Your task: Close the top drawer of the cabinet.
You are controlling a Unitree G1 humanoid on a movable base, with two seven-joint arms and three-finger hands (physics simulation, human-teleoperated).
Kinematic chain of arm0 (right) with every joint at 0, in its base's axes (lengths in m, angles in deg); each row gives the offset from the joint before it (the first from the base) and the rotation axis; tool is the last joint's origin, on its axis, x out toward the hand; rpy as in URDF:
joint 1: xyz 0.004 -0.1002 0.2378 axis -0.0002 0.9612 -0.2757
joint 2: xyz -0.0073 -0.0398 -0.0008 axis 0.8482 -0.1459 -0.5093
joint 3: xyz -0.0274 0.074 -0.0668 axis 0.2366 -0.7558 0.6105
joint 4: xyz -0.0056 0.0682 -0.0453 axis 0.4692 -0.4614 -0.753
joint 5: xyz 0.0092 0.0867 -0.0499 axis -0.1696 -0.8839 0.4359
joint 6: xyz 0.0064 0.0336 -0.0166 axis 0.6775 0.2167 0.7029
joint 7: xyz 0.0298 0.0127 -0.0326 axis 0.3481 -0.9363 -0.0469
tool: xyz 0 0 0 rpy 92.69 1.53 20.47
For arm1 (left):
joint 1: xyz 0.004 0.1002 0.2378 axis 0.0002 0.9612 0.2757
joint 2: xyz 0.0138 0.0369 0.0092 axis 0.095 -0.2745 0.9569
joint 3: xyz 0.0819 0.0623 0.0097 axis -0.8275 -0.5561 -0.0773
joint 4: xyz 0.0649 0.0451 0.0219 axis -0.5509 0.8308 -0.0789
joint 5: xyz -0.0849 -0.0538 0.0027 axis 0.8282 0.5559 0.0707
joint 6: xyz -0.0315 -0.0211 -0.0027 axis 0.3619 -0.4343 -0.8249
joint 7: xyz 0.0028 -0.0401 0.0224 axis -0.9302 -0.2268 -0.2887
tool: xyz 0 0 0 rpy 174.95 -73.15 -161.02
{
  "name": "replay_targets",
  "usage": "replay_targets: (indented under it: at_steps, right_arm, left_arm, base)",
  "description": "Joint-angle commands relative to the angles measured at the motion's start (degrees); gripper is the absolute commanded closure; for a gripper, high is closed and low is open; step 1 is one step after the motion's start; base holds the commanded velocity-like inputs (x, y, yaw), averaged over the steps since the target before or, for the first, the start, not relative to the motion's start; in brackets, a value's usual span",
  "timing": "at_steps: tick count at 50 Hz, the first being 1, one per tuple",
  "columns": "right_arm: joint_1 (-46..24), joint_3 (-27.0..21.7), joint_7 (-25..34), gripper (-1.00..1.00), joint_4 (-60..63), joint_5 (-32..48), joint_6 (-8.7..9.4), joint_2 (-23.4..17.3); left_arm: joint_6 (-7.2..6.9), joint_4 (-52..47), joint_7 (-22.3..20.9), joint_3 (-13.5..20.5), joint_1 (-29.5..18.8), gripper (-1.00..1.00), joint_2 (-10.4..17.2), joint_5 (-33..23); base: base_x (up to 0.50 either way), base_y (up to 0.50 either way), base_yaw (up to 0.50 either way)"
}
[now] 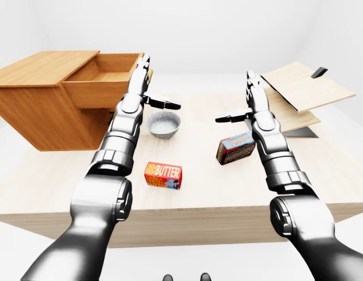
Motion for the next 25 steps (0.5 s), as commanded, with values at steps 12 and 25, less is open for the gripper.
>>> replay_targets:
  at_steps: [12, 25]
  right_arm:
    - [-2.2, 0.5, 1.0, -1.00, -3.9, 1.4, 0.00, -0.1]
    - [-1.1, 0.6, 1.6, -1.00, -3.9, 1.9, 0.00, 0.4]
  left_arm:
    - [0.02, 3.1, 2.0, -0.3, -2.4, -1.00, -0.1, -1.0]
    - [0.11, 6.8, 3.0, 0.2, -4.2, -1.00, -0.2, -0.9]
  base:
    - [0.00, 0.00, 0.00]
    - [0.00, 0.00, 0.00]
